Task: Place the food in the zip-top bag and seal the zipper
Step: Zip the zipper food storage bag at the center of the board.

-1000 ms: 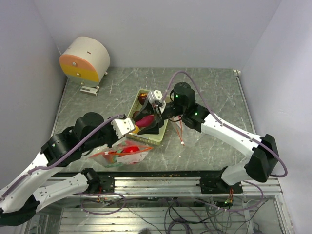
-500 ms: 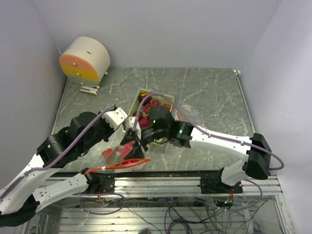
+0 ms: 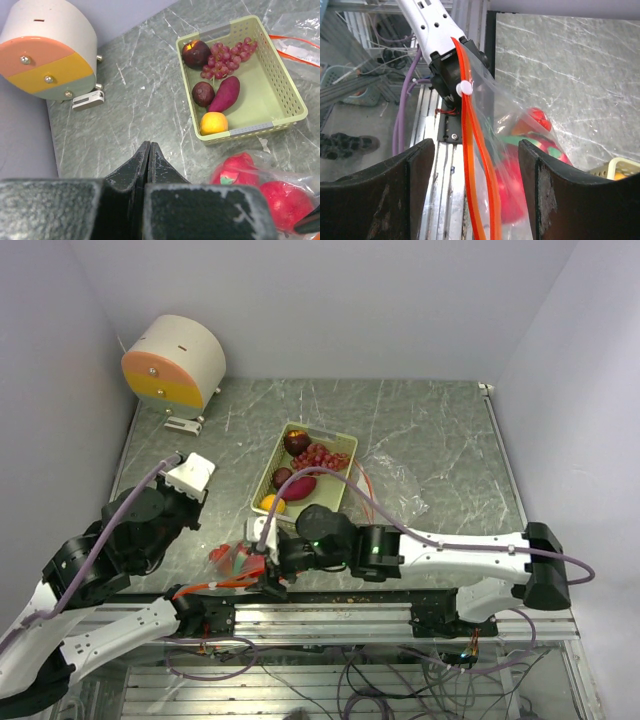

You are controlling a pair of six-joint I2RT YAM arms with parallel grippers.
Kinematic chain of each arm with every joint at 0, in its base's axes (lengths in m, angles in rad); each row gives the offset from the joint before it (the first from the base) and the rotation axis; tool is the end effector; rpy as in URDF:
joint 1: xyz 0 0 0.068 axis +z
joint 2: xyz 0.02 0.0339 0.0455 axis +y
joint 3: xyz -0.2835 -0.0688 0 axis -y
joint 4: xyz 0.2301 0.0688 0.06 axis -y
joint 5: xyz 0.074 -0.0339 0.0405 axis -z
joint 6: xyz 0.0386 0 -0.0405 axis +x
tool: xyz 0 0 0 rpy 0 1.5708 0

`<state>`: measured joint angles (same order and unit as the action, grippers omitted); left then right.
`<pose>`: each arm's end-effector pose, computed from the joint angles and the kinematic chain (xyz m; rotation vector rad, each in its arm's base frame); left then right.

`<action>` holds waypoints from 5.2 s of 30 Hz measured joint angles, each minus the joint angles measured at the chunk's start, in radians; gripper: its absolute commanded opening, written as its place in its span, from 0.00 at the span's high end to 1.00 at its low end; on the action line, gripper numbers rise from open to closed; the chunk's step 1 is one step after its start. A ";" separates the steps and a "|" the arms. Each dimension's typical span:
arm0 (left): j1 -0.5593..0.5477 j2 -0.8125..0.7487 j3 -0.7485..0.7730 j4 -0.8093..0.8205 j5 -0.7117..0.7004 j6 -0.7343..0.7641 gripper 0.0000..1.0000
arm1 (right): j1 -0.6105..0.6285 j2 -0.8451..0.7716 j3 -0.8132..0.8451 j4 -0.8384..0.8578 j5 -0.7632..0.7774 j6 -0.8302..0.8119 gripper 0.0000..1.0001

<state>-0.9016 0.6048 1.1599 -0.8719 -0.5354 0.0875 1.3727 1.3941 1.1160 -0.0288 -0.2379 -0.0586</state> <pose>0.0481 -0.0290 0.4136 0.5416 1.7611 -0.0632 0.0529 0.3098 0.3534 -1.4596 1.4093 1.0951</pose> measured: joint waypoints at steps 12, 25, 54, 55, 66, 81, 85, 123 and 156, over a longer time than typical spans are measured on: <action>0.000 -0.032 0.007 -0.001 -0.011 -0.009 0.93 | 0.084 0.218 0.130 -0.010 0.127 -0.045 0.32; 0.000 -0.047 0.013 -0.003 -0.010 -0.012 0.92 | 0.085 0.301 0.159 -0.014 0.183 -0.066 0.92; -0.003 -0.053 0.085 -0.059 0.432 0.271 0.00 | -0.347 0.095 0.216 -0.145 -0.348 0.044 1.00; -0.003 -0.042 0.070 -0.060 0.434 0.286 0.00 | -0.347 0.095 0.220 -0.149 -0.363 0.042 1.00; -0.003 0.031 0.025 -0.066 0.435 0.394 0.18 | -0.351 0.085 0.240 -0.216 -0.493 0.005 1.00; -0.003 0.067 0.003 -0.064 0.480 0.383 0.93 | -0.356 0.032 0.227 -0.222 -0.484 -0.009 0.63; -0.003 0.067 -0.023 -0.066 0.481 0.351 0.93 | -0.355 -0.023 0.179 -0.165 -0.419 -0.012 0.46; -0.003 0.160 -0.031 -0.066 0.423 0.183 0.93 | -0.076 -0.112 0.010 -0.031 0.568 0.373 0.56; -0.003 0.160 -0.031 -0.052 0.413 0.166 0.93 | -0.022 -0.026 0.045 0.013 0.594 0.418 0.95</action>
<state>-0.9051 0.7647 1.1286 -0.9237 -0.1226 0.2539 1.3506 1.3682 1.1614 -0.0158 0.3561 0.3599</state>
